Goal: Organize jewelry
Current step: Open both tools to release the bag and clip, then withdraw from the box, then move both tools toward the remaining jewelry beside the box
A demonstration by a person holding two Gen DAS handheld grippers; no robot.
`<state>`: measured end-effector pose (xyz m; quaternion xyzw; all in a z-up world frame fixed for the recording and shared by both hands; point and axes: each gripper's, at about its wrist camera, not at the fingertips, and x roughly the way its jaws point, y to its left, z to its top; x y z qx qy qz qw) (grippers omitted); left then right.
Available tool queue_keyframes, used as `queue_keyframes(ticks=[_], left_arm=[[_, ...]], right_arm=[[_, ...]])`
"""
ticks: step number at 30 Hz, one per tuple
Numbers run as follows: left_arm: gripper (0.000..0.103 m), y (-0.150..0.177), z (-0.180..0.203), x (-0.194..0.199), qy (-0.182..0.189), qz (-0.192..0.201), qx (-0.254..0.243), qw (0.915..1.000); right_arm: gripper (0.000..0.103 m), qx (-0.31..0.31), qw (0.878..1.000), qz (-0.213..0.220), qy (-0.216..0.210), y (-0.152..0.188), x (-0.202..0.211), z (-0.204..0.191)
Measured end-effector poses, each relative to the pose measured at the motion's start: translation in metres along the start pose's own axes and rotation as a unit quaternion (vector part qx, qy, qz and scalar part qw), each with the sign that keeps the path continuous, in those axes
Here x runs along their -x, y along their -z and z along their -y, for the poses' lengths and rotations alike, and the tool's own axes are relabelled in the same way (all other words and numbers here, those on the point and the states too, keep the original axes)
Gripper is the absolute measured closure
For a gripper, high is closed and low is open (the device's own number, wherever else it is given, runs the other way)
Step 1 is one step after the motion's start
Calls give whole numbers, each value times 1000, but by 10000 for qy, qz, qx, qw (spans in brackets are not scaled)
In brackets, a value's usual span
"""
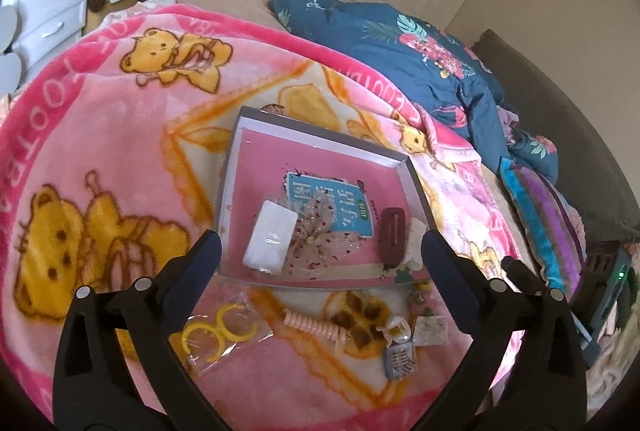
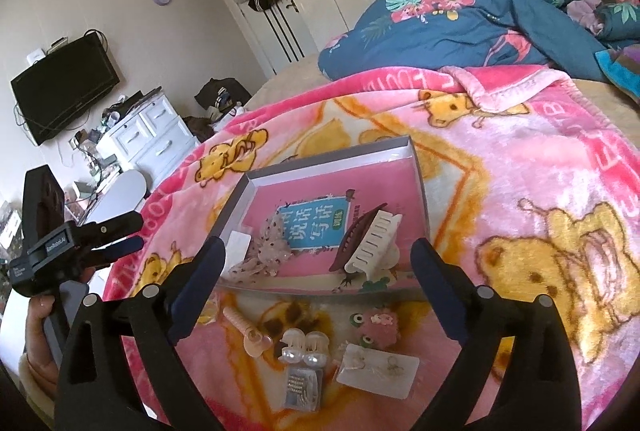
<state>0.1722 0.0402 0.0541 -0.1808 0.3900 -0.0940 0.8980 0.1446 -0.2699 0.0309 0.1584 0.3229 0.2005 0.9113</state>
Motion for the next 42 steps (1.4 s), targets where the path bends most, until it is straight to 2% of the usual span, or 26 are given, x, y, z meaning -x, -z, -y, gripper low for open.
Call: queue_keyframes(ticks=[8, 21, 27, 42], left_arm=[[10, 3, -5, 16, -50, 137, 41, 9999], [10, 8, -10, 28, -102, 212, 23, 9997], [10, 14, 2, 35, -52, 225, -142, 9996], [9, 48, 22, 18, -85, -112, -386, 9992]], right_arm=[[10, 119, 9999, 95, 26, 0, 19, -2], [10, 333, 9994, 15, 15, 13, 38, -11], [10, 508, 9986, -102, 93, 23, 42, -12], [10, 600, 9969, -471, 178, 53, 43, 0]])
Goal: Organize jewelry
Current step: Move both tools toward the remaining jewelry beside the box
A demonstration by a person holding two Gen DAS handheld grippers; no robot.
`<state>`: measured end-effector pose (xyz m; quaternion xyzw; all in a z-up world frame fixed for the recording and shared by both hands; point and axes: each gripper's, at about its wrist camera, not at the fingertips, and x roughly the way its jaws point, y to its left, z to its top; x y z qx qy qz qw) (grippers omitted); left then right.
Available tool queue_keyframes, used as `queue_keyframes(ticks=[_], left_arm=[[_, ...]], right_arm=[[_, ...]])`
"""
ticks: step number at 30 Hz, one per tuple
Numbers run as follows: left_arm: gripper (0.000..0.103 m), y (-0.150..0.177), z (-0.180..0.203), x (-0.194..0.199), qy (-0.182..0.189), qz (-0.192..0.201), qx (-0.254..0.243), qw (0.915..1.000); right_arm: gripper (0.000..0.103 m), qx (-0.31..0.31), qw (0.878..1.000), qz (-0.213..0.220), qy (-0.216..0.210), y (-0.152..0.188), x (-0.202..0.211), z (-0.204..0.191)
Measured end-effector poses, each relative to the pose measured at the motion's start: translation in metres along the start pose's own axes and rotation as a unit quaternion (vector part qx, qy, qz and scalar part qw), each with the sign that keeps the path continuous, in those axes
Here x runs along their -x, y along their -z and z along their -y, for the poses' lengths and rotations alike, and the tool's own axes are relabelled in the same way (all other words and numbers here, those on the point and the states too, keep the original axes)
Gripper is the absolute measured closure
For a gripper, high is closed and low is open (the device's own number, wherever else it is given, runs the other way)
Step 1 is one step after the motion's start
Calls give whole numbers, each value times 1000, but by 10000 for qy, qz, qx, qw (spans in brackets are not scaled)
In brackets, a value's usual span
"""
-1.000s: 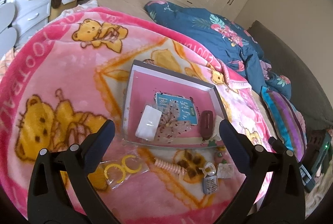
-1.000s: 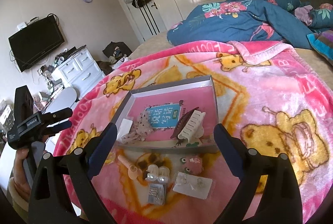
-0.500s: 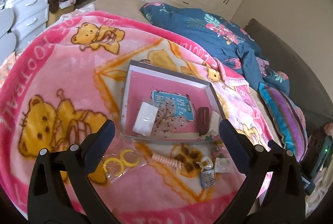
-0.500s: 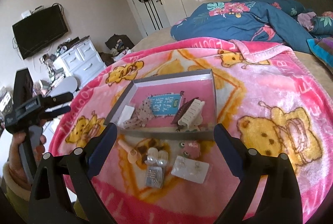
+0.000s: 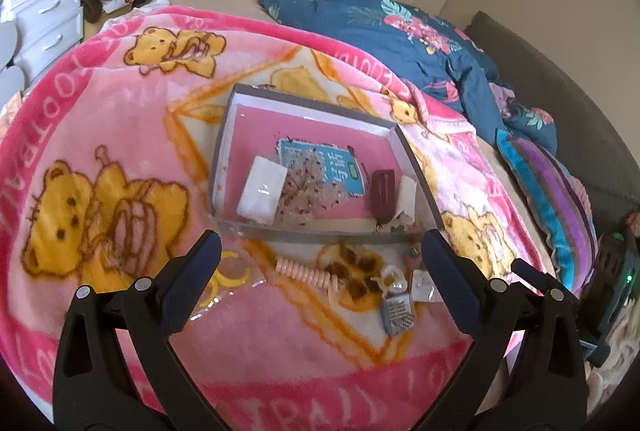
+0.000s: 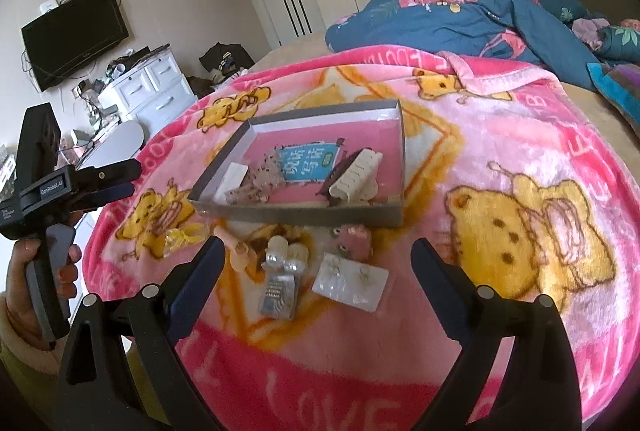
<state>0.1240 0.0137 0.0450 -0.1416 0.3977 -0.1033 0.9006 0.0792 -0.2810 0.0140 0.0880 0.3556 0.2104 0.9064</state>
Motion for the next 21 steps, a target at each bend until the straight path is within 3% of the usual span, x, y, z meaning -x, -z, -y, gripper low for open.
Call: queue_keyframes(ticks=[21], left_arm=[[10, 45, 14, -43, -61, -784, -311, 9964]], right_arm=[[10, 102, 9989, -462, 76, 29, -10, 11]])
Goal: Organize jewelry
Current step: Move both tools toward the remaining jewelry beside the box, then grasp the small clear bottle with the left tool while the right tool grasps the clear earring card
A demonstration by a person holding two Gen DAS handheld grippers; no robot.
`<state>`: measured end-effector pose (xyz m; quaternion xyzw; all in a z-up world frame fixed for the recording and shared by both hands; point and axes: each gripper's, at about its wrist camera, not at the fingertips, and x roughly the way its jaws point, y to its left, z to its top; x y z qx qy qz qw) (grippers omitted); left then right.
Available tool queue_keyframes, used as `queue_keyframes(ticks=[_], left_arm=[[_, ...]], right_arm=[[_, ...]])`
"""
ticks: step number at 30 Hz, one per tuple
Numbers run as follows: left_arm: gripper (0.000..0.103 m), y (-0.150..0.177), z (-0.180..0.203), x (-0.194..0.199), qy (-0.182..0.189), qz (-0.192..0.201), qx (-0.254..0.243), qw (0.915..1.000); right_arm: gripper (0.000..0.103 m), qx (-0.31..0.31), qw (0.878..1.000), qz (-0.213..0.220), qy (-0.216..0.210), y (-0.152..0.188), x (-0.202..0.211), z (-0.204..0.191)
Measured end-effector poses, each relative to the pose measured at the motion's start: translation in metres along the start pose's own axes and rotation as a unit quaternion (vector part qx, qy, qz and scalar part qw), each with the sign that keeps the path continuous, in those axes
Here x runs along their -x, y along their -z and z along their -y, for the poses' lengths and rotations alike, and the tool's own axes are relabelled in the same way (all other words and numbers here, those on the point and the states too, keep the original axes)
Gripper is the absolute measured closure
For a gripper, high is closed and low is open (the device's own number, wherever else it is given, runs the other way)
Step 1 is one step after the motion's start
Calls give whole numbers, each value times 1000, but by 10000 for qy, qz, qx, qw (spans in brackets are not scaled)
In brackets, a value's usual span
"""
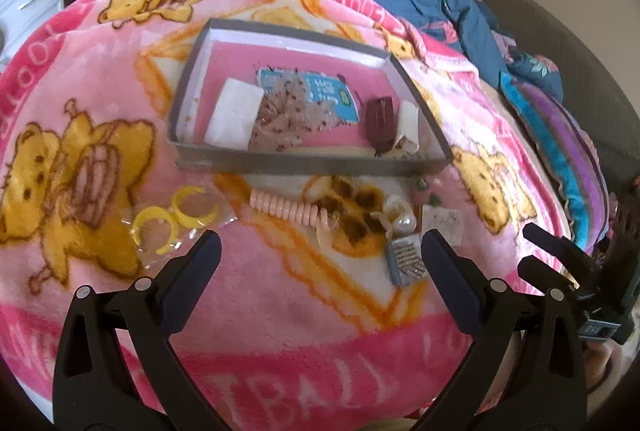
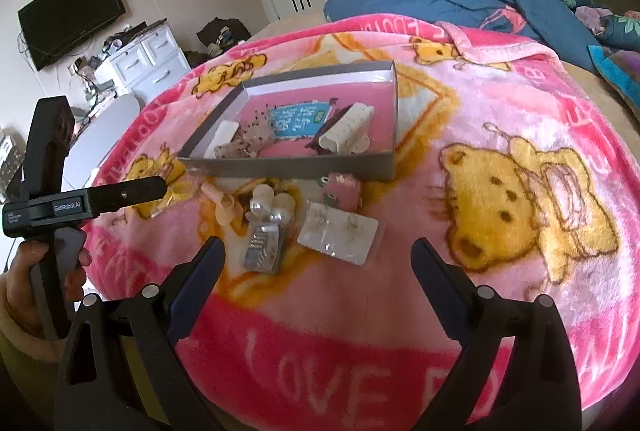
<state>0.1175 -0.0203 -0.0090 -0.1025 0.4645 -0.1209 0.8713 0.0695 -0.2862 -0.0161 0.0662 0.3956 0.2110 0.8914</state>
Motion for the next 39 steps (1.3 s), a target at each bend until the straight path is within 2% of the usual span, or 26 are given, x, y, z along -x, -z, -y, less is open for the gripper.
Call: queue_keyframes(ticks=[9, 14, 20, 27, 31, 36, 39], left_arm=[[10, 9, 1, -29, -98, -347, -55, 9993], [10, 11, 0, -44, -169, -388, -82, 9991], [10, 9, -4, -52, 166, -376, 190, 9990], [16, 1, -15, -63, 379, -323, 646, 9967], [16, -3, -21, -66, 474, -281, 876, 9946], [16, -9, -25, -73, 459, -245, 1074, 9929], [18, -9, -23, -78, 303, -251, 1059, 9936]], right_arm=[[10, -169, 9996, -244, 32, 7, -18, 9], [10, -227, 9991, -353, 66, 11, -31, 13], [10, -277, 9986, -428, 121, 11, -45, 18], [10, -319, 9982, -475, 158, 7, -57, 22], [10, -384, 9976, -547, 151, 5, -67, 24], [10, -399, 9974, -580, 157, 2, -79, 22], [10, -430, 9973, -566, 182, -1, -86, 21]])
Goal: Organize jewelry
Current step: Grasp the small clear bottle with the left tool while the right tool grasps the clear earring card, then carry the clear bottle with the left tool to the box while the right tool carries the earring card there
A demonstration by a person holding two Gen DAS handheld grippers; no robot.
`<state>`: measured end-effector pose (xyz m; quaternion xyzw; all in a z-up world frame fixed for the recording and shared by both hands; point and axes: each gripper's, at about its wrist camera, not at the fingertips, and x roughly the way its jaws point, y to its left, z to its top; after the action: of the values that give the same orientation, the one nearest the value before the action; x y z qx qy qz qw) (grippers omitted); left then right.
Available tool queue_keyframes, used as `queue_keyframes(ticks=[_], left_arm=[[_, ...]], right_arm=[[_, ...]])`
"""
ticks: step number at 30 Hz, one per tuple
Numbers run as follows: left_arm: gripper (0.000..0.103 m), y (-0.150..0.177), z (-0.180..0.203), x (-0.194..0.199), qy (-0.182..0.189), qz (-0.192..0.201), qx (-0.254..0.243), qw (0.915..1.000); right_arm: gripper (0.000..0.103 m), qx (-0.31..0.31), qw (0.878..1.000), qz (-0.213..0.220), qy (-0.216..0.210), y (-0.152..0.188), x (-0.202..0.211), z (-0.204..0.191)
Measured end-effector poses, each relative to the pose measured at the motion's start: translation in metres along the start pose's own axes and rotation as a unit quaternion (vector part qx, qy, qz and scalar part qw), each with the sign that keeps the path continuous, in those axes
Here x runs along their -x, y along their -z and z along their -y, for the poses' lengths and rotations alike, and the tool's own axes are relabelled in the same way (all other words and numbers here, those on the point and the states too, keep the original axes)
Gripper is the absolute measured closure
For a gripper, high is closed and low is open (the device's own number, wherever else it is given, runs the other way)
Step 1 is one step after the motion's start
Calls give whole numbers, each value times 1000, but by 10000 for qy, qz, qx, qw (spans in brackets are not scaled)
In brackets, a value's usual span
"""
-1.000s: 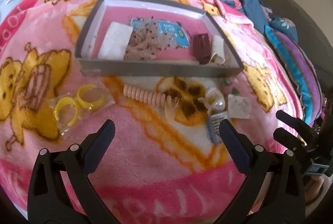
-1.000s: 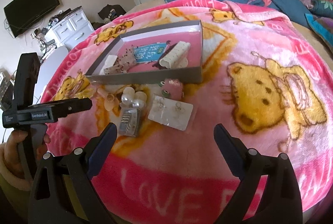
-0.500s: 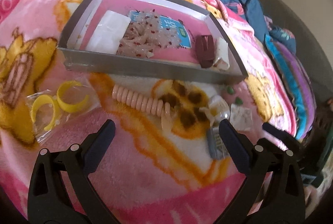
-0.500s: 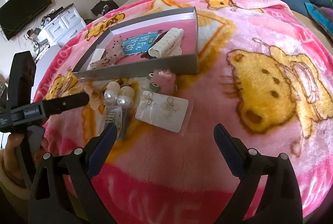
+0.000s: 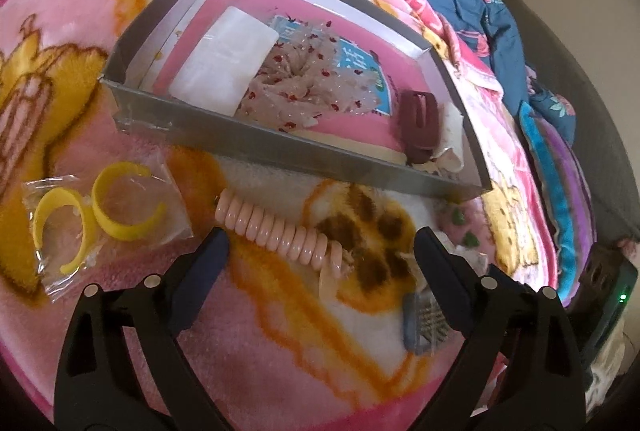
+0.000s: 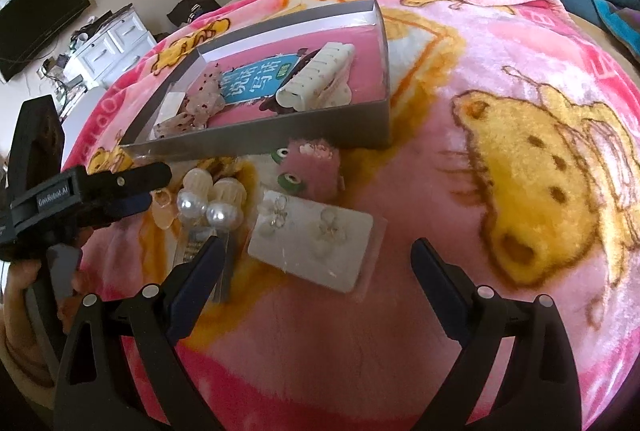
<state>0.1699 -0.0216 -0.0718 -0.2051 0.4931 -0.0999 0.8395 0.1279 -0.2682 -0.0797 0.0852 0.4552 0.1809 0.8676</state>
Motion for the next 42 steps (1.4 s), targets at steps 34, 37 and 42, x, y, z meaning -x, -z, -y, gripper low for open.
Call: queue_keyframes(ticks=[34, 37, 42], left_arm=[[84, 23, 34, 61, 186, 540, -823, 9950], [84, 19, 28, 68, 235, 613, -717, 9953], [84, 11, 19, 81, 292, 789, -596, 9947]], right_arm=[[48, 137, 9986, 515, 8, 7, 55, 4], [48, 219, 9981, 573, -53, 3, 59, -5], [47, 324, 9972, 650, -185, -4, 64, -20]])
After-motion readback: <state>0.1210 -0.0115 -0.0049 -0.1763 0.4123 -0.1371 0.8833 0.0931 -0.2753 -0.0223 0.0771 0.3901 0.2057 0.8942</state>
